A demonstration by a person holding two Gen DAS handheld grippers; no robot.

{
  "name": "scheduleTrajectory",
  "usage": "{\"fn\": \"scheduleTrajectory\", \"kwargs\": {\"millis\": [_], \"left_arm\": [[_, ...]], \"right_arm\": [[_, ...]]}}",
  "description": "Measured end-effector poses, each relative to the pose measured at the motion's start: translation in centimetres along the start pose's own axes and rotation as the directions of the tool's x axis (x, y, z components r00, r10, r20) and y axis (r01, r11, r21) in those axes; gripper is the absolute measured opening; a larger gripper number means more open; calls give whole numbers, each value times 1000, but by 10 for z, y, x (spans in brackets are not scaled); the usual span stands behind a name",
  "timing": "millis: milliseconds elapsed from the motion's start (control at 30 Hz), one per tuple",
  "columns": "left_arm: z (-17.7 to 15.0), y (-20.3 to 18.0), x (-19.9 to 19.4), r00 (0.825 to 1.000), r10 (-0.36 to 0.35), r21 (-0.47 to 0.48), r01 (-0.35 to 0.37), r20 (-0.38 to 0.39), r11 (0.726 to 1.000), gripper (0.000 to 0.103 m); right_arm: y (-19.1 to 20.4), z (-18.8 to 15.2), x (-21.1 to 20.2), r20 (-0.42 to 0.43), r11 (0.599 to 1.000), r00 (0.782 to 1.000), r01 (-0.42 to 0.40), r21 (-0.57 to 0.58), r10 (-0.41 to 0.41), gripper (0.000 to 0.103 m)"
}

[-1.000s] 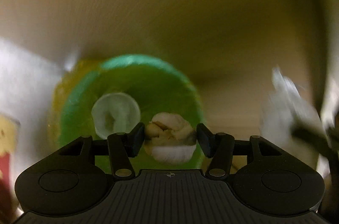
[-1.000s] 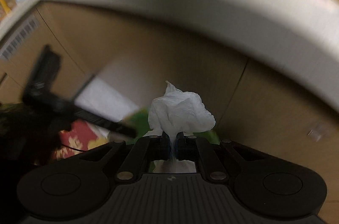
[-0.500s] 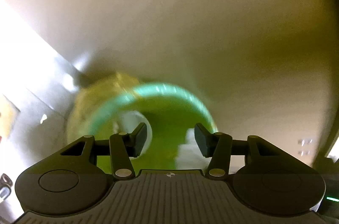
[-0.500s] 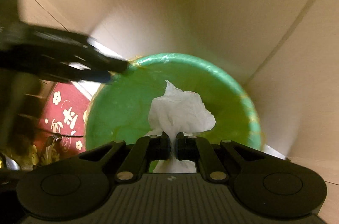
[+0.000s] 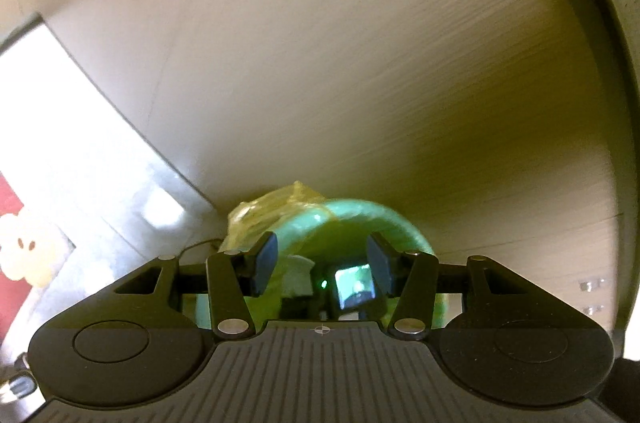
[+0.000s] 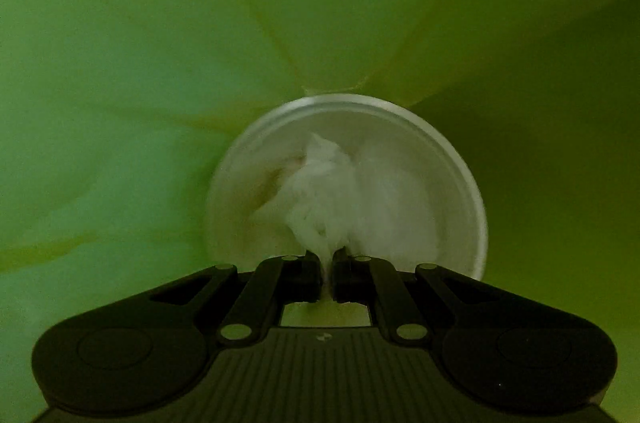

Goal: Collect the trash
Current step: 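Open the left gripper releasing the garlic while the right gripper releases the tissue, then raise both grippers out of the bin back over the countertop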

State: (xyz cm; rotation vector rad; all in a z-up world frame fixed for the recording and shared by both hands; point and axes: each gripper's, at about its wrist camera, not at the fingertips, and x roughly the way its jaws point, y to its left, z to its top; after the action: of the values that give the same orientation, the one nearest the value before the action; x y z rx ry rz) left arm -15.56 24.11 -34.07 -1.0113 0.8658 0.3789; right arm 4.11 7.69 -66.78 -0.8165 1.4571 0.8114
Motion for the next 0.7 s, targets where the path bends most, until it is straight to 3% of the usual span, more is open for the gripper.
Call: {"fn": "scheduleTrajectory", "kwargs": {"millis": [133, 167, 233, 300, 367, 467, 600, 700], "left_arm": [[-5, 2, -3, 999, 33, -50, -32, 15, 998, 54], [-3, 3, -8, 999, 35, -52, -34, 23, 998, 54], [5, -1, -20, 998, 50, -41, -49, 42, 998, 54], [15, -10, -33, 995, 63, -24, -62, 78, 998, 54], [28, -22, -51, 990, 63, -1, -64, 126, 998, 54], [47, -41, -76, 979, 50, 40, -59, 195, 997, 54], [63, -67, -99, 967, 32, 105, -60, 255, 993, 54], [73, -88, -111, 963, 22, 135, -60, 267, 989, 54]], "right_arm": [[-17, 9, -14, -33, 994, 995, -87, 71, 90, 7], [-23, 8, -33, -19, 989, 992, -122, 88, 124, 11], [-26, -1, -79, 24, 985, 988, -156, 72, 155, 35], [-23, -18, -137, 101, 988, 983, -152, 2, 151, 42], [-20, -35, -191, 177, 989, 974, -128, -71, 138, 42], [-27, -63, -267, 306, 989, 947, -54, -139, 95, 42], [-42, -109, -330, 485, 969, 867, 207, -136, -117, 42], [-69, -130, -351, 501, 956, 833, 291, -37, -234, 42]]}}
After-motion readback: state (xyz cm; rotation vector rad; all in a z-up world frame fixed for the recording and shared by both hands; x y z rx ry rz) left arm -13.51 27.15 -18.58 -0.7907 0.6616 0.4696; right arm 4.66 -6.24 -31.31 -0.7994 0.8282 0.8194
